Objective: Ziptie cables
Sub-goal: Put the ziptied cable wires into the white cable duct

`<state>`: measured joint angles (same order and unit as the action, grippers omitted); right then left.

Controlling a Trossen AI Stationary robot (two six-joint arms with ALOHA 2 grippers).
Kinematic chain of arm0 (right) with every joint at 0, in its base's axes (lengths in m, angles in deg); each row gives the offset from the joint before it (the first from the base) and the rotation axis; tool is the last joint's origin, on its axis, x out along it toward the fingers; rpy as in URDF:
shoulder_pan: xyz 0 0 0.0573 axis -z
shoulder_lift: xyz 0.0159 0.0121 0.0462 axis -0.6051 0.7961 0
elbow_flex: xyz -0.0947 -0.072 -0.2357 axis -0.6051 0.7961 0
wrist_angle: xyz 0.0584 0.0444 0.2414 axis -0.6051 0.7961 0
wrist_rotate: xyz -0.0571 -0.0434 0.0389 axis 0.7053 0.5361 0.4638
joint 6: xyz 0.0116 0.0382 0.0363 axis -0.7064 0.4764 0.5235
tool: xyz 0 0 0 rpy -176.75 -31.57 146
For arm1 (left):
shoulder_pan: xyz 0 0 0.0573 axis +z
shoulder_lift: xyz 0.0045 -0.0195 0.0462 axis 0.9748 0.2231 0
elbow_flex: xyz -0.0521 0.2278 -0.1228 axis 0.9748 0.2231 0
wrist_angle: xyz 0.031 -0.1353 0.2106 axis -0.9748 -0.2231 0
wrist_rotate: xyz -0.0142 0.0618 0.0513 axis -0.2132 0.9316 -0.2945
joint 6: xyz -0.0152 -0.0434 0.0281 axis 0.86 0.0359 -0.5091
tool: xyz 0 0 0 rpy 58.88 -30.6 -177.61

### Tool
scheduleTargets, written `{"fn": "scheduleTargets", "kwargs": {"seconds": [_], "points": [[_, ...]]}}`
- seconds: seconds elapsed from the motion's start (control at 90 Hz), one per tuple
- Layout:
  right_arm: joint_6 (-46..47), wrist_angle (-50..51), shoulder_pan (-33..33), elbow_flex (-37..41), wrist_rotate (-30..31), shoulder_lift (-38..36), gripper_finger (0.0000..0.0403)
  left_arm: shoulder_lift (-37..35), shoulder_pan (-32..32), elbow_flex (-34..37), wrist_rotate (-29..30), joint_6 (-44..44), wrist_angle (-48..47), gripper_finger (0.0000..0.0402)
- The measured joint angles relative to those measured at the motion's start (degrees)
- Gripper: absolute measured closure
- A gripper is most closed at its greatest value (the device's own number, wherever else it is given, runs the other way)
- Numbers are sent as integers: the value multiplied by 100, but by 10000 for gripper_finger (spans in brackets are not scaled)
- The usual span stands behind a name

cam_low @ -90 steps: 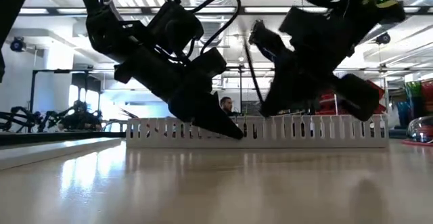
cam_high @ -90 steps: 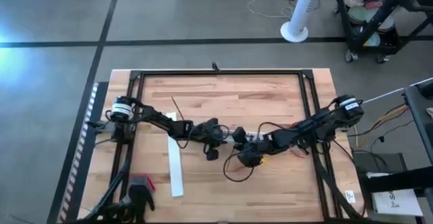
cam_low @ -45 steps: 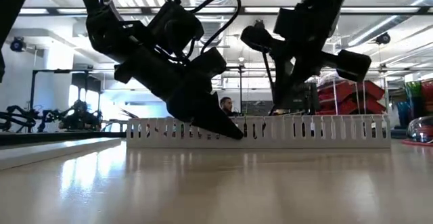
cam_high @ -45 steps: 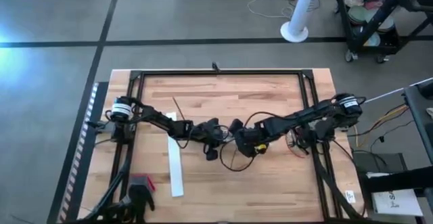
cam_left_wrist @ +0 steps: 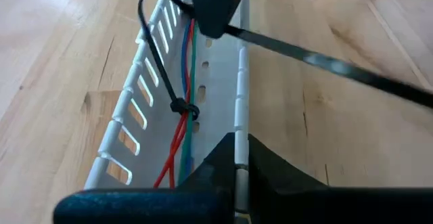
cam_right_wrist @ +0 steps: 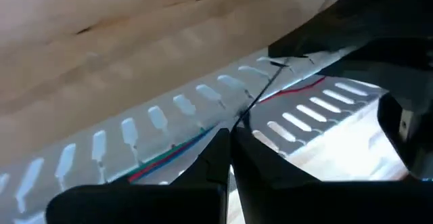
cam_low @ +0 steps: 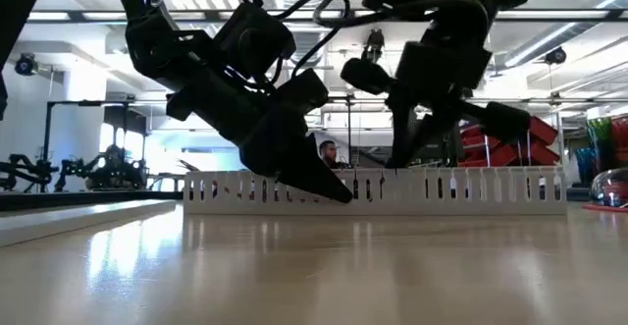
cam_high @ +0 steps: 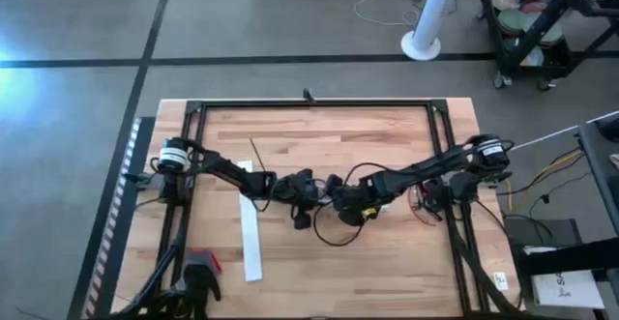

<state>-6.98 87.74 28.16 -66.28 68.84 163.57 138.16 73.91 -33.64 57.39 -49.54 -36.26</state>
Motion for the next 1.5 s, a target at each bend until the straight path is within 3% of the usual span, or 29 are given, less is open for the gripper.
{"fn": "scheduleTargets", "kwargs": {"seconds": [0.644, 1.5], "points": [[-396, 478, 17, -277, -271, -204, 403, 0, 7, 7, -40, -69, -41, 402], [-588, 184, 69, -171, -357, 19, 403, 0, 9, 4, -35, -87, -26, 402]]}}
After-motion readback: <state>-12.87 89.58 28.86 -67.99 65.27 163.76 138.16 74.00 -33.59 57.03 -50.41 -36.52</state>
